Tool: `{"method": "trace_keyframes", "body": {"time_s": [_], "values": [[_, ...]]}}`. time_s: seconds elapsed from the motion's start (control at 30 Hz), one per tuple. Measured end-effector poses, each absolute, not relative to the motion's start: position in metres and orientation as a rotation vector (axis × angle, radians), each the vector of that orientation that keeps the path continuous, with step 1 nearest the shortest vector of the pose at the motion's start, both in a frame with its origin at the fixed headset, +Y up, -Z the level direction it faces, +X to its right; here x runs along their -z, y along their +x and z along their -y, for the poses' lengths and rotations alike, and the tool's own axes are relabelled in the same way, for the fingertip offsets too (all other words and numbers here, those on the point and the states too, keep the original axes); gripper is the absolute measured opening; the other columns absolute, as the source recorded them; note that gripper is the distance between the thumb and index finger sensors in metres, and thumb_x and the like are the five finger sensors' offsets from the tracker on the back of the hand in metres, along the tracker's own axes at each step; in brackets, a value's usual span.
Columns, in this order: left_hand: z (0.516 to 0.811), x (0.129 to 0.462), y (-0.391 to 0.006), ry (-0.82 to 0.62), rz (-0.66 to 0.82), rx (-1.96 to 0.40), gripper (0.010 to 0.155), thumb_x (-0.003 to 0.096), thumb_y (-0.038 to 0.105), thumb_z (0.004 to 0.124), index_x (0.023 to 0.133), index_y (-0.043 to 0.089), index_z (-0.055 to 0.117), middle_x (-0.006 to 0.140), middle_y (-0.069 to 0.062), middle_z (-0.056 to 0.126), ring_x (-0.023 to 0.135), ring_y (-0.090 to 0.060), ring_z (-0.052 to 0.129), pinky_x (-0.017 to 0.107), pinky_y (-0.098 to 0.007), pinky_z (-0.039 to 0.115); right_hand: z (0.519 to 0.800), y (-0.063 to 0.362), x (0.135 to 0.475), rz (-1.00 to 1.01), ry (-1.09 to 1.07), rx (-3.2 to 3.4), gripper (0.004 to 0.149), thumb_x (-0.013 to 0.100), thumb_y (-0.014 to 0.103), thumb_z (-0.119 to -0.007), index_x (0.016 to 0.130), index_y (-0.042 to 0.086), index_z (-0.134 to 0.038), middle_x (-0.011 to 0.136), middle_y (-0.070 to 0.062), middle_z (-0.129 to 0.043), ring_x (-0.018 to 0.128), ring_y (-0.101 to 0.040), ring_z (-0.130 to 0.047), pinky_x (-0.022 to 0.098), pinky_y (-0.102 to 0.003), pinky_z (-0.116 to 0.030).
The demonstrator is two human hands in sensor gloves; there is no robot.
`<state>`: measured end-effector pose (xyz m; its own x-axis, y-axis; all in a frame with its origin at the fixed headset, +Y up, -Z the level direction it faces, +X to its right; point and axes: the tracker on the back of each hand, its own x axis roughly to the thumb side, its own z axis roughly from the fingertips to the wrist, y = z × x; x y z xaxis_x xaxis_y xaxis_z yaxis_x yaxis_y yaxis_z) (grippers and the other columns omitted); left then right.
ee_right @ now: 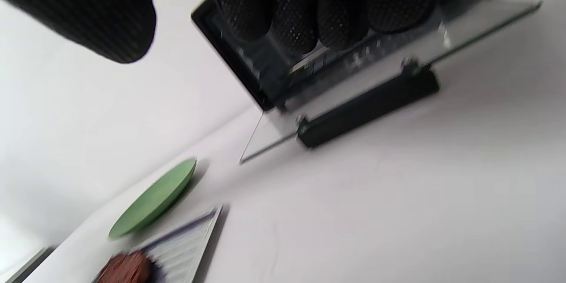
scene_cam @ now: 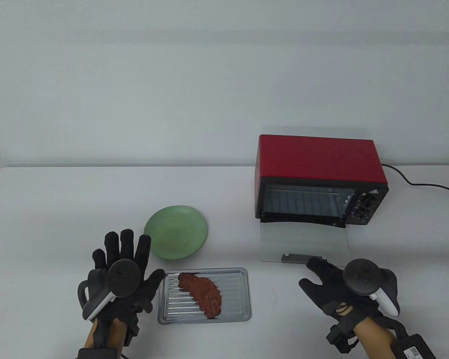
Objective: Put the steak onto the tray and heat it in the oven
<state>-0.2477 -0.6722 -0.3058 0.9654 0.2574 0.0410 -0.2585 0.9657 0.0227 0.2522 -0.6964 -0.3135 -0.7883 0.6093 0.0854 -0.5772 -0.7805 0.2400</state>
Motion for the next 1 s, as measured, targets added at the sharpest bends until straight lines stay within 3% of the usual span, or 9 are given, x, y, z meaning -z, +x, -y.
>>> {"method": "trace_keyframes", "body": {"time_s": [0.3, 0.4, 0.63, 0.8, 1.0], "values": [[0.674, 0.311, -0.255, 0.013, 0.033, -0.31, 0.087, 0.0423, 0.074, 0.068, 0.113, 0.045, 0.027, 0.121, 0.002, 0.009, 0.116, -0.037, 0.004, 0.077, -0.064, 0.014, 0.734, 0.163, 0.324, -0.815, 0.051, -2.551, 0.069, 0.054, 0.06, -0.079, 0.097, 0.007, -0.069, 0.089, -0.019, -0.078, 0.07, -0.039, -0.087, 0.046, -0.049, -0.082], [0.672, 0.307, -0.259, 0.038, 0.017, -0.325, 0.086, 0.0431, 0.074, 0.067, 0.114, 0.044, 0.028, 0.121, 0.001, 0.011, 0.116, -0.038, 0.005, 0.077, -0.064, 0.014, 0.748, 0.134, 0.328, -0.884, 0.01, -2.63, 0.065, 0.055, 0.058, -0.079, 0.094, 0.007, -0.071, 0.084, -0.016, -0.081, 0.063, -0.034, -0.09, 0.042, -0.045, -0.084], [0.669, 0.303, -0.259, 0.036, -0.003, -0.3, 0.085, 0.0443, 0.073, 0.065, 0.114, 0.043, 0.029, 0.121, 0.0, 0.011, 0.116, -0.039, 0.006, 0.077, -0.064, 0.015, 0.764, 0.095, 0.331, -0.809, -0.073, -2.843, 0.053, 0.058, 0.053, -0.083, 0.09, 0.013, -0.069, 0.075, -0.009, -0.082, 0.055, -0.026, -0.091, 0.037, -0.04, -0.085], [0.669, 0.304, -0.26, 0.016, -0.012, -0.294, 0.084, 0.045, 0.072, 0.065, 0.114, 0.042, 0.029, 0.121, 0.0, 0.011, 0.116, -0.039, 0.006, 0.077, -0.064, 0.014, 0.767, 0.088, 0.329, -0.692, -0.125, -2.92, 0.045, 0.056, 0.042, -0.092, 0.085, 0.014, -0.071, 0.07, -0.005, -0.084, 0.052, -0.024, -0.091, 0.036, -0.04, -0.085], [0.67, 0.304, -0.258, 0.005, -0.016, -0.282, 0.083, 0.0457, 0.071, 0.065, 0.114, 0.041, 0.029, 0.121, 0.0, 0.011, 0.116, -0.039, 0.005, 0.077, -0.063, 0.014, 0.767, 0.087, 0.33, -0.684, -0.205, -2.862, 0.041, 0.057, 0.036, -0.094, 0.084, 0.015, -0.071, 0.069, -0.005, -0.084, 0.054, -0.024, -0.091, 0.039, -0.043, -0.084]]}}
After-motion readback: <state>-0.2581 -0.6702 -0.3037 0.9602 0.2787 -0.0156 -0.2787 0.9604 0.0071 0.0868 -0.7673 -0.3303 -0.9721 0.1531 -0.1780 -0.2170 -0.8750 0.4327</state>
